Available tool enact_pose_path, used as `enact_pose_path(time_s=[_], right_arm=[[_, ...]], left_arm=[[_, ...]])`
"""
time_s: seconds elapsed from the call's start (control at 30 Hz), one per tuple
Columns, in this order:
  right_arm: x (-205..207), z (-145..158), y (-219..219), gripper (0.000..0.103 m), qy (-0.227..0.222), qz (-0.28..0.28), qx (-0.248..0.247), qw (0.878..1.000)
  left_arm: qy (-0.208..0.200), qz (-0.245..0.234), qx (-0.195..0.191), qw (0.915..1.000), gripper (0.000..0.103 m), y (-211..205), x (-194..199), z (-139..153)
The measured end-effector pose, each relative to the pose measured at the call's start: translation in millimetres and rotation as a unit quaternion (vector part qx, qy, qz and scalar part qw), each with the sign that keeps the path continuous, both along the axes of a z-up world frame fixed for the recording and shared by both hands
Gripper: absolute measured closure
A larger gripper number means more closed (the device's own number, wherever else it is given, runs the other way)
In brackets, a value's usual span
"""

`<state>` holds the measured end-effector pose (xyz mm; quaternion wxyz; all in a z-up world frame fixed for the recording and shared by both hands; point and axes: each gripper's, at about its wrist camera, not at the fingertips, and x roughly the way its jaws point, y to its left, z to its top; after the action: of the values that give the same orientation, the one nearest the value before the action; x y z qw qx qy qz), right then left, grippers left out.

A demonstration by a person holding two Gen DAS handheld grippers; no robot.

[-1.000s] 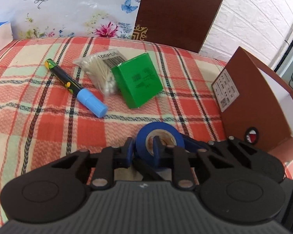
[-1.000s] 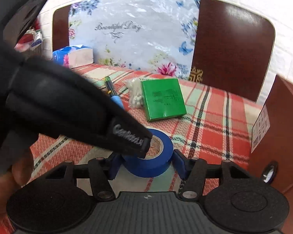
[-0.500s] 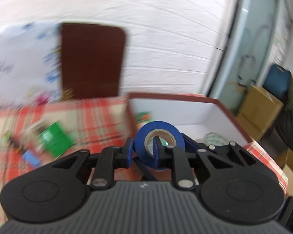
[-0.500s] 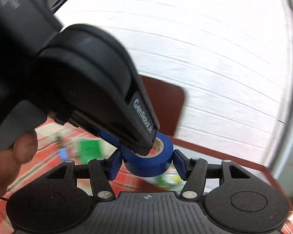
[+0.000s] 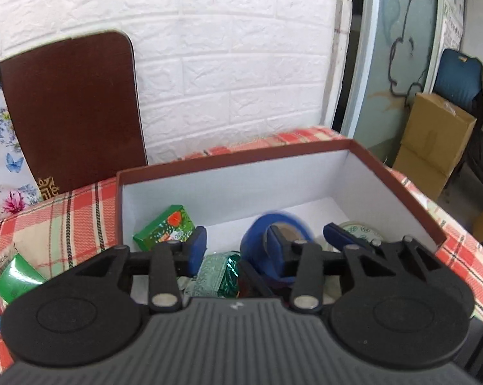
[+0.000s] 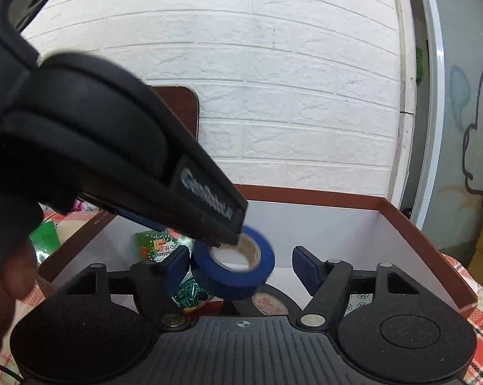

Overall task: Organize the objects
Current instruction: 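Carry the blue tape roll into the brown box and open the left tool, then grasp the green printed box on the table with the right tool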

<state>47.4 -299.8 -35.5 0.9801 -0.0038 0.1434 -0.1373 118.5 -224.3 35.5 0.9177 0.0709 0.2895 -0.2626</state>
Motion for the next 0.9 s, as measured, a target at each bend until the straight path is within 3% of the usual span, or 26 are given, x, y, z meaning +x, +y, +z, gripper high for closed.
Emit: enact_pose_path(time_s=[0.13,0.3,0.63,0.7,0.9], right_arm=[[-12.8,0.3,2.3,0.034,-0.012,-0.011,0.012,1.000],[-36.6,3.2,16.0,0.035,-0.023,-0.010,-0.009,1.000],[-80.6,-0.2,70.7,0.035,-0.050,0.027,-0.029,0.998],[-85.7,1.7,84.1,0.035,-0.054,0.043,-0.040,0.997],[-90.4,-3.7,124.0,0.036,-0.025,0.116,-0.061,0.991]], left_arm=[[-0.024,0.001,-0.004,0.9997,0.052,12.6,-14.4,7.0],[-0.042,0.016,-0.018,0.9988,0.051,32.0,-29.6,13.9],[-0.024,0.067,-0.009,0.9974,0.050,94.8,-60.7,-4.9],[-0.021,0.082,-0.012,0.9964,0.042,110.6,-62.3,-11.0],[0.012,0.137,0.000,0.9906,0.043,154.1,-57.0,-34.4]])
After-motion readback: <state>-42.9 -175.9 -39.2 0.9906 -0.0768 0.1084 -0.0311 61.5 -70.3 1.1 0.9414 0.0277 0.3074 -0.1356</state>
